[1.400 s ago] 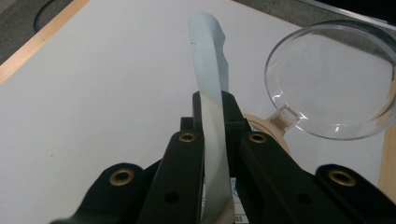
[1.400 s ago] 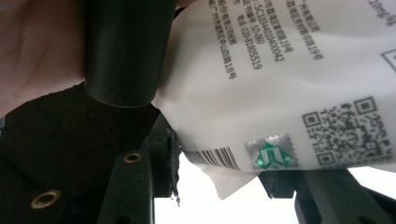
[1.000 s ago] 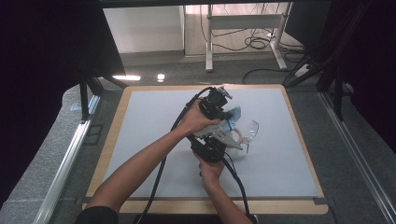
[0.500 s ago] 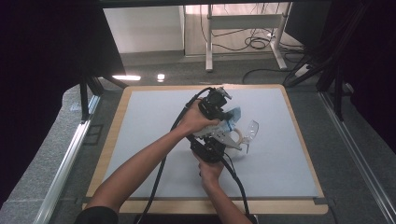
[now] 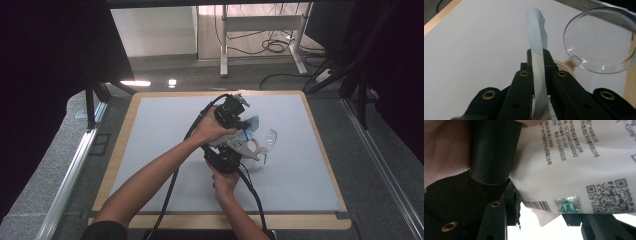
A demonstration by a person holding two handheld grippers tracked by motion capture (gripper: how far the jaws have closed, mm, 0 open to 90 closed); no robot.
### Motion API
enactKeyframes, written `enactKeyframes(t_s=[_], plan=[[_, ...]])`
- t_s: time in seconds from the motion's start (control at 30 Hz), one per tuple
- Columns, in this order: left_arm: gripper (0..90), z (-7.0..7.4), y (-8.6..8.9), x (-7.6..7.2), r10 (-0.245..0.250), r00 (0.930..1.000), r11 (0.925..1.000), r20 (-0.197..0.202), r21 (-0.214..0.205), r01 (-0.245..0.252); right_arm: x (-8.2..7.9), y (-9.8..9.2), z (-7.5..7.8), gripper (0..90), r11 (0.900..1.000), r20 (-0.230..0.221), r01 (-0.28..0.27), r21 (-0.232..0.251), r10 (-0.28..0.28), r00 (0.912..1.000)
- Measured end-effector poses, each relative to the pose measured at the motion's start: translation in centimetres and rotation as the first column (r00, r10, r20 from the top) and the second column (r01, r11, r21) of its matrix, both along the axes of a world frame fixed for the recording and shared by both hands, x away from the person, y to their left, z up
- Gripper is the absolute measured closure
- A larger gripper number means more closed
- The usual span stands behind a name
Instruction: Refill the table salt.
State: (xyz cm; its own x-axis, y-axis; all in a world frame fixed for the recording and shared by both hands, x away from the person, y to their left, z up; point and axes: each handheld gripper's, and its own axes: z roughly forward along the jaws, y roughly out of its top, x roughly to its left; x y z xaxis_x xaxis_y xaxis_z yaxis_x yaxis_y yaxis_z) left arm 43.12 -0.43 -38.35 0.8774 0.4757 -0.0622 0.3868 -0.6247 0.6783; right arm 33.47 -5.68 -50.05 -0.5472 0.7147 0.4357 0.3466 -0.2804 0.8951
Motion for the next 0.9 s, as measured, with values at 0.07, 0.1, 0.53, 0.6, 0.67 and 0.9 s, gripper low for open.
enactKeyframes(t_s=[0.07, 0.1, 0.53, 0.6, 0.67, 0.9], plan=[[89.1, 0.0, -0.07, -0.01, 0.001, 1.0, 1.0, 0.001, 0.003, -0.001, 0.03, -0.05, 0.01, 55.8, 1.0, -0.001, 0.0, 0.004, 0.0, 1.0], [89.1, 0.0, -0.09, -0.01, 0.002, 1.0, 1.0, 0.001, 0.003, -0.002, 0.04, -0.05, 0.02, 55.8, 1.0, -0.001, 0.0, 0.005, 0.0, 1.0], [89.0, -0.11, -0.09, 0.03, 0.001, 1.0, 0.9999, -0.002, 0.014, -0.001, 0.1, 0.01, 0.0, 56.1, 1.0, -0.003, -0.005, 0.008, 0.005, 1.0], [89.0, -0.1, -0.09, 0.02, 0.003, 1.0, 0.9999, -0.002, 0.015, -0.003, 0.11, 0.03, 0.0, 56.1, 0.9999, -0.003, -0.005, 0.01, 0.005, 1.0], [89.0, -0.07, -0.05, 0.03, 0.0, 1.0, 0.9999, 0.0, 0.015, 0.0, 0.12, 0.04, 0.03, 56.2, 0.9999, -0.003, -0.006, 0.01, 0.006, 1.0], [89.1, -0.1, -0.02, 0.01, 0.0, 1.0, 0.9999, -0.002, 0.016, 0.0, 0.1, 0.07, 0.02, 56.2, 0.9999, -0.002, -0.007, 0.008, 0.007, 1.0]])
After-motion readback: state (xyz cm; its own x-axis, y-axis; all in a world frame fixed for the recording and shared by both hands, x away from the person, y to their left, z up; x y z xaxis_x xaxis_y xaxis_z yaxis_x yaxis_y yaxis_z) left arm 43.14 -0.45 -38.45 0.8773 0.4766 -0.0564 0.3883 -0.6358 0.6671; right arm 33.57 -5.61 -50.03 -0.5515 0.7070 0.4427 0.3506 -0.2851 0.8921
